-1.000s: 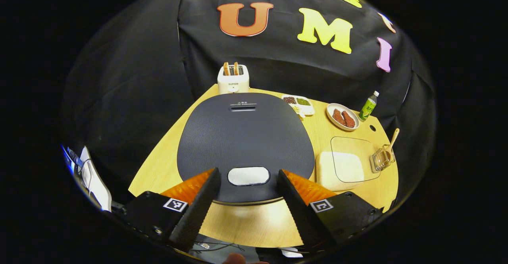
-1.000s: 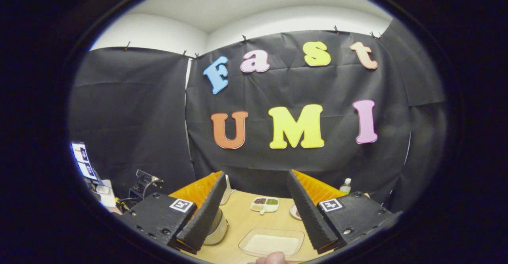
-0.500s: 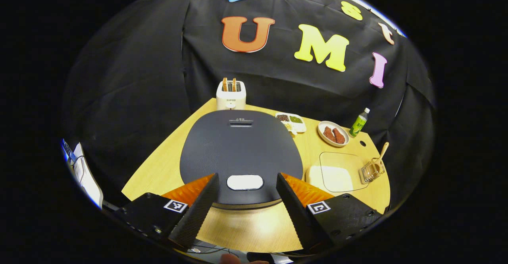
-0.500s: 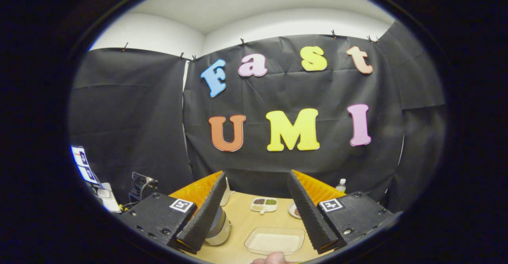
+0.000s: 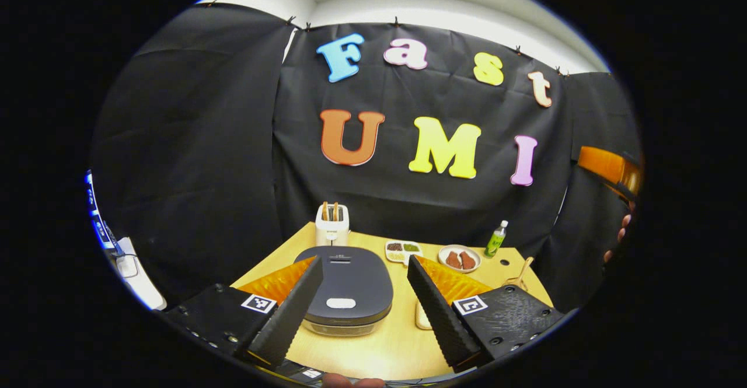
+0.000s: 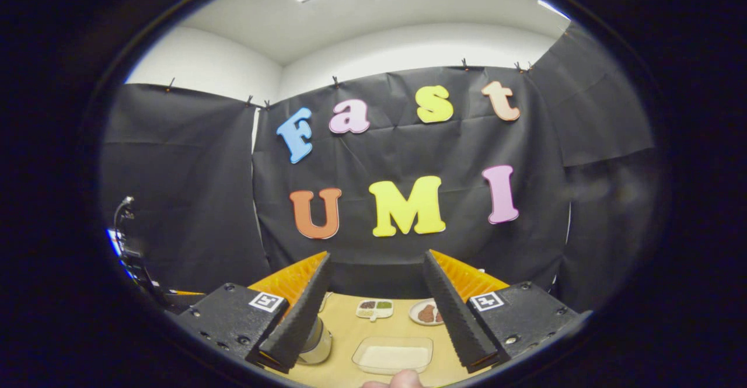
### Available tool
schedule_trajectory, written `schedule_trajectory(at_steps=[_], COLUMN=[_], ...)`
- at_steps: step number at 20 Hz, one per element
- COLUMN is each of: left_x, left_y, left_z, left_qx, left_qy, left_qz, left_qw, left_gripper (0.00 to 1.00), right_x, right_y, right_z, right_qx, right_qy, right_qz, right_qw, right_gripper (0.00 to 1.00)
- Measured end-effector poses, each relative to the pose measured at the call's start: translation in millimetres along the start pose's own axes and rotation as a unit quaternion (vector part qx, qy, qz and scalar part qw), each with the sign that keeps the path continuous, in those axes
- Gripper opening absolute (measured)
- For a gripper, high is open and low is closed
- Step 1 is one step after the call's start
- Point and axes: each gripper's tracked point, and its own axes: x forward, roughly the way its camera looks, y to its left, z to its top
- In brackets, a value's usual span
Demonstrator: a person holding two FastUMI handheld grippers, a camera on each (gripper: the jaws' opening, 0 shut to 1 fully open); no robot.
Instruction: Close the left gripper, press the button to open the rice cooker; take a wooden spoon from the chopstick holder with the right hand, scoop a spoonful of rice and pour it into the rice cooker, then put the wooden spoon back into the chopstick holder.
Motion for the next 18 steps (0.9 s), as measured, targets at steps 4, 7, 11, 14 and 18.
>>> schedule_trajectory(at_steps=[4,7,11,14,18], left_x=[-40.0,-65.8,-82.8,-90.8,-94.5], left_y=[-64.6,-110.3,-140.2,-152.7,-161.0], left_z=[25.3,29.0,13.1,6.8,3.7], left_qx=[-0.007,-0.020,-0.003,0.003,0.018], left_qy=[-0.046,-0.064,-0.066,-0.065,-0.072], left_qz=[-0.041,-0.067,-0.075,-0.077,-0.087], left_qw=[0.998,0.995,0.995,0.995,0.993], left_gripper=[0.95,0.94,0.95,0.95,0.95], right_x=[-40.9,-73.9,-112.8,-131.2,-149.0], right_y=[-42.6,-75.6,-102.9,-130.1,-149.9], right_z=[3.9,2.2,-16.4,-23.8,-31.2], right_qx=[-0.008,-0.026,-0.029,-0.021,-0.010], right_qy=[-0.011,-0.019,0.000,0.009,0.015], right_qz=[-0.011,-0.023,-0.027,-0.049,-0.086], right_qw=[1.000,0.999,0.999,0.999,0.996], right_gripper=[0.96,0.96,1.00,0.96,1.00])
